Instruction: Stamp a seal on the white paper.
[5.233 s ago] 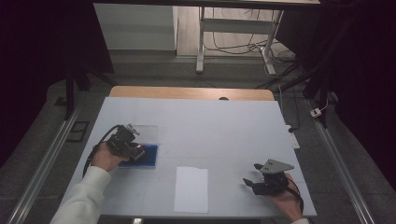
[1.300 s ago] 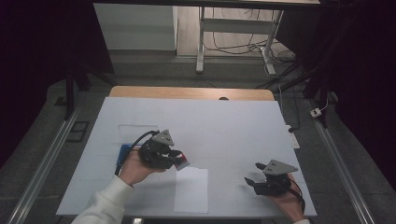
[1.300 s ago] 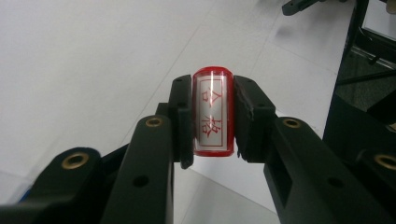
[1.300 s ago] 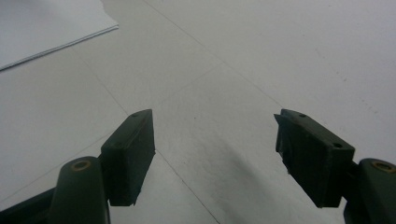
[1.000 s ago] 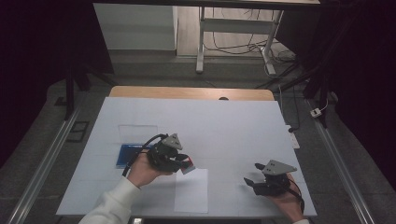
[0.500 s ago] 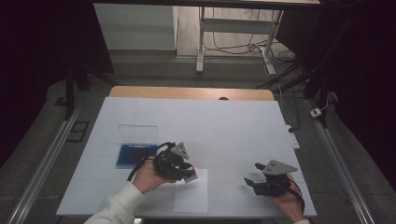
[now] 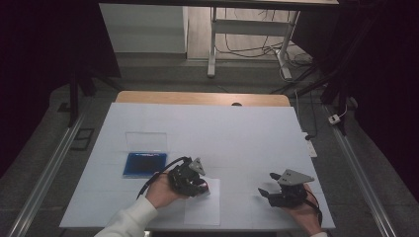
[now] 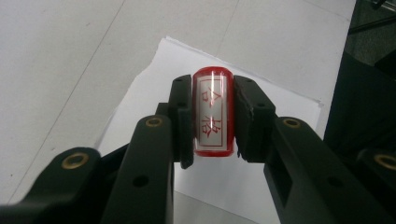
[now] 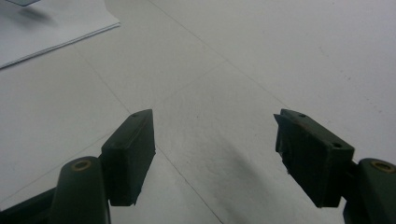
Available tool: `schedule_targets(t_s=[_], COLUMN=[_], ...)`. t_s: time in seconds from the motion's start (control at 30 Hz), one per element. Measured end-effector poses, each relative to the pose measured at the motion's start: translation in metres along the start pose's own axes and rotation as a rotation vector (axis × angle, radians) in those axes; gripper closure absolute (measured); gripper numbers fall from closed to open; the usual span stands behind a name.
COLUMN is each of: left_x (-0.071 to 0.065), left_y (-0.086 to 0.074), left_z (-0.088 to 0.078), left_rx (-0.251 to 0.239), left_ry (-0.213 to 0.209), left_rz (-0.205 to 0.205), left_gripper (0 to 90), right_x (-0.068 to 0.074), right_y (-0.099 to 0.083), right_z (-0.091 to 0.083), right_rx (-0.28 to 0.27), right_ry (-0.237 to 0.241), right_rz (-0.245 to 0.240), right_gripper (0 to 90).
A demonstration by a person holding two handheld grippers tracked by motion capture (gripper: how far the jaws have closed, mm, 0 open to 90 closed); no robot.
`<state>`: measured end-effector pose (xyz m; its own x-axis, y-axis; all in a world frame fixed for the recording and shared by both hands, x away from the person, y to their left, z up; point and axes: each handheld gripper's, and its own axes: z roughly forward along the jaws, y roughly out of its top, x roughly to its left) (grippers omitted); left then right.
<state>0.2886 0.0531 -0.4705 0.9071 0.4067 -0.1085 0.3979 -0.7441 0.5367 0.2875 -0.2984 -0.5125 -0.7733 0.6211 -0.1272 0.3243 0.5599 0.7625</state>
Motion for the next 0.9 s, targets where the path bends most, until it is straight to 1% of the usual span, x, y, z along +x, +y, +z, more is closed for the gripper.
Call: schedule_targets(t_s=[0.13,0.43,0.57,0.9], left_x=[0.0,0.0,0.0,-0.001], left_y=[0.0,0.001,0.001,0.001], left_z=[0.004,0.01,0.012,0.015], left_rx=[0.017,0.027,0.04,0.048], left_ry=[0.013,0.019,0.027,0.027], left_rz=[0.008,0.005,0.014,0.02], left_gripper=[69.9,69.9,69.9,69.9], right_x=[0.0,0.0,0.0,-0.001], right_y=[0.0,0.0,0.0,0.0], right_z=[0.0,0.0,0.0,0.0], right_rx=[0.0,0.002,0.002,0.005], right_ry=[-0.001,0.001,0.001,-0.001], right_rz=[0.002,0.002,0.001,0.001], right_gripper=[28.1,28.1,28.1,28.1])
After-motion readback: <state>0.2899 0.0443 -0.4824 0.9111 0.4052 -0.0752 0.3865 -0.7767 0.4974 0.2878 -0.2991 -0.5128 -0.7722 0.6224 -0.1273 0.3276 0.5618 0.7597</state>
